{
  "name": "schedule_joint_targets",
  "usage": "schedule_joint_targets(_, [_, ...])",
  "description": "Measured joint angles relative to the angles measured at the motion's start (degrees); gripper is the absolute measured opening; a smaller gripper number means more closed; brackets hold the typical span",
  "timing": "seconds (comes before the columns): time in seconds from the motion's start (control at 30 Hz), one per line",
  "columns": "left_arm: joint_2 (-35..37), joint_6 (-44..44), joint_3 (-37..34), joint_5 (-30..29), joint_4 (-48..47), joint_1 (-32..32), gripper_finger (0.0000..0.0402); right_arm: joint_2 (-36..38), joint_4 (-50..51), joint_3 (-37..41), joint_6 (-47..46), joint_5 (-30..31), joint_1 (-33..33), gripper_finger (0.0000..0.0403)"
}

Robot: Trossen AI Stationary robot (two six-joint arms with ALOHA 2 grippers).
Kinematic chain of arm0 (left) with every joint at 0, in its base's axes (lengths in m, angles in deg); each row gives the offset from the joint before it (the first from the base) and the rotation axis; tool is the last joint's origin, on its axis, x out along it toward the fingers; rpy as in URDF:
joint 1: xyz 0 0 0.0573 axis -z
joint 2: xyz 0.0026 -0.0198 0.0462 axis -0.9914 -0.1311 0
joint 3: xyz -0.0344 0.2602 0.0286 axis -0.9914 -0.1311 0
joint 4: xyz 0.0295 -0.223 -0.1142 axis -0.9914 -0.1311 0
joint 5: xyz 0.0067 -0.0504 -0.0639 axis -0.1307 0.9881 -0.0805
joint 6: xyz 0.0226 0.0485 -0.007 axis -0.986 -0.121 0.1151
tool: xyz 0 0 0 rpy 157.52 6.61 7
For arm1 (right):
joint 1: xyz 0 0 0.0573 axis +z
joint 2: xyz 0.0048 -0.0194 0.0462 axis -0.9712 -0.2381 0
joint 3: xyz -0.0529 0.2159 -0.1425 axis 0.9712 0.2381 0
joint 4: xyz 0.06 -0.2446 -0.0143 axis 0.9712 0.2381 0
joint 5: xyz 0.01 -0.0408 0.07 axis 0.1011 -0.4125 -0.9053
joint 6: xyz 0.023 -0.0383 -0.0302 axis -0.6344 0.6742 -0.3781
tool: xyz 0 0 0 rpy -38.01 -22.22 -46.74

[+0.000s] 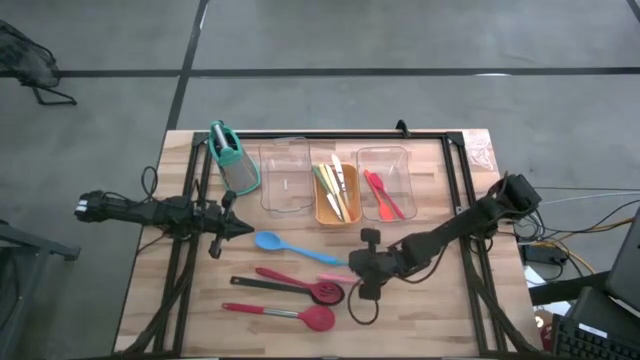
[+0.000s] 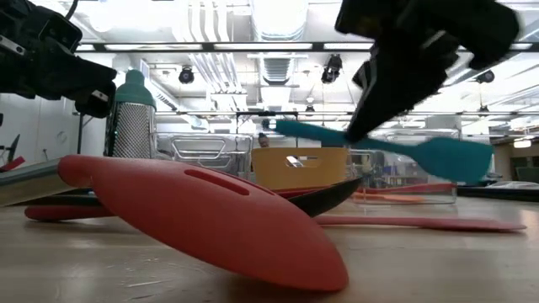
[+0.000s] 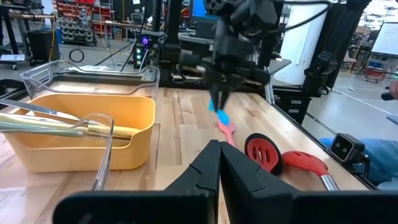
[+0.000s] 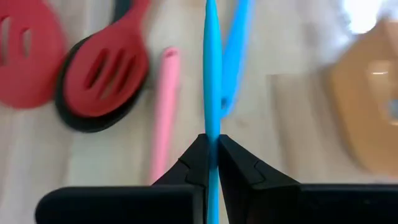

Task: Pick & Place Kitchen Items
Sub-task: Put the blue spatula into the right transparent bin

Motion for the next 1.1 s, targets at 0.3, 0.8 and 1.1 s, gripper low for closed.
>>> schedule_joint_targets(0.3, [0.0, 0.0, -0.02, 0.0, 0.0, 0.02, 0.0012, 9.24, 11.12, 0.0, -14.49, 20.58, 0.0, 0.0018])
schedule_joint_targets(0.8, [-0.02, 0.0, 0.0, -0.01, 0.0, 0.01, 0.0012, 16.51, 15.82, 0.63, -14.63, 36.93, -12.31, 0.0019])
schedule_joint_targets(1.1, [-0.02, -0.01, 0.0, 0.01, 0.0, 0.0, 0.0012, 16.0, 17.86, 1.76, -15.77, 33.94, -20.39, 0.0023])
